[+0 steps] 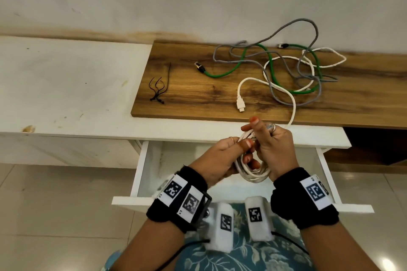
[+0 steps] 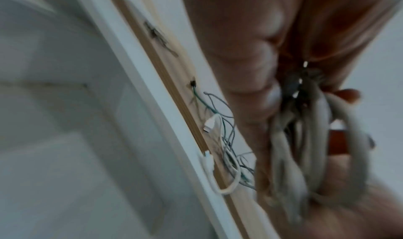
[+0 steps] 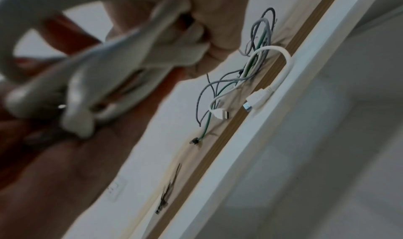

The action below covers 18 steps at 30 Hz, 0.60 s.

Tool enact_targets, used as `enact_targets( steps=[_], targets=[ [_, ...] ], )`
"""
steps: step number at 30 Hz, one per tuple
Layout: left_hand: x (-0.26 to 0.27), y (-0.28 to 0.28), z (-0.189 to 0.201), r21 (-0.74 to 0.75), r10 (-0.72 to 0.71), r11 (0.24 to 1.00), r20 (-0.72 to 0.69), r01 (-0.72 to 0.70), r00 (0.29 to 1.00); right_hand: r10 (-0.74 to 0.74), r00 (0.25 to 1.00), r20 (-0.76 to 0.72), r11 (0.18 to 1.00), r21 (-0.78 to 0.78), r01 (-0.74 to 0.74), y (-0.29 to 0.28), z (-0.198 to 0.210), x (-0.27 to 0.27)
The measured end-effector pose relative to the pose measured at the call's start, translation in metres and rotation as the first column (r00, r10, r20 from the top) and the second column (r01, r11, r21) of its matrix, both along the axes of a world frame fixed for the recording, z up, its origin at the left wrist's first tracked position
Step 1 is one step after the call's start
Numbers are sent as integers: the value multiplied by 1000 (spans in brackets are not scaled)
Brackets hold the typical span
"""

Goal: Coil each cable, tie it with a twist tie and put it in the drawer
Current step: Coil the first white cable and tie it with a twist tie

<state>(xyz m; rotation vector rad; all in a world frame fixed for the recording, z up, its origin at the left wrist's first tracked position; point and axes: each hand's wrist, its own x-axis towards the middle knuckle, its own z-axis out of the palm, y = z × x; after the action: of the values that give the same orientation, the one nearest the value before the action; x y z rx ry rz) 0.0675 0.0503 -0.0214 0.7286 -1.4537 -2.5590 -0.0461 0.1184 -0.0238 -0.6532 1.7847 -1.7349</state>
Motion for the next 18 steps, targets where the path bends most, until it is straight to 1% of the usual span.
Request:
enact_targets(
  steps=[1, 3, 6, 9, 12, 16, 18],
  targets=[
    [-1, 5, 2, 49, 64, 997, -41, -62, 997, 8, 1000, -12, 1000, -18, -8, -1, 2, -2],
    [-3, 15, 6, 105, 177, 980, -73, -169, 982, 47, 999, -15, 999, -26, -48, -2, 3, -2],
    [-1, 23, 16, 130, 333, 938, -66, -323, 941, 111, 994, 8, 994, -11, -111, -7, 10, 3],
    [4, 28, 24, 138, 431, 897, -60, -420, 900, 209, 976, 54, 978, -9, -209, -11, 15, 10],
    [17, 30, 25, 164, 494, 861, -49, -481, 868, 303, 949, 85, 953, 5, -304, -14, 14, 21],
    [39, 14, 20, 148, 494, 862, -37, -484, 869, 413, 906, 92, 909, 21, -416, -20, 7, 32],
    [47, 2, 19, 156, 510, 852, -33, -500, 859, 410, 907, 92, 906, 75, -417, -23, 4, 31]
  ],
)
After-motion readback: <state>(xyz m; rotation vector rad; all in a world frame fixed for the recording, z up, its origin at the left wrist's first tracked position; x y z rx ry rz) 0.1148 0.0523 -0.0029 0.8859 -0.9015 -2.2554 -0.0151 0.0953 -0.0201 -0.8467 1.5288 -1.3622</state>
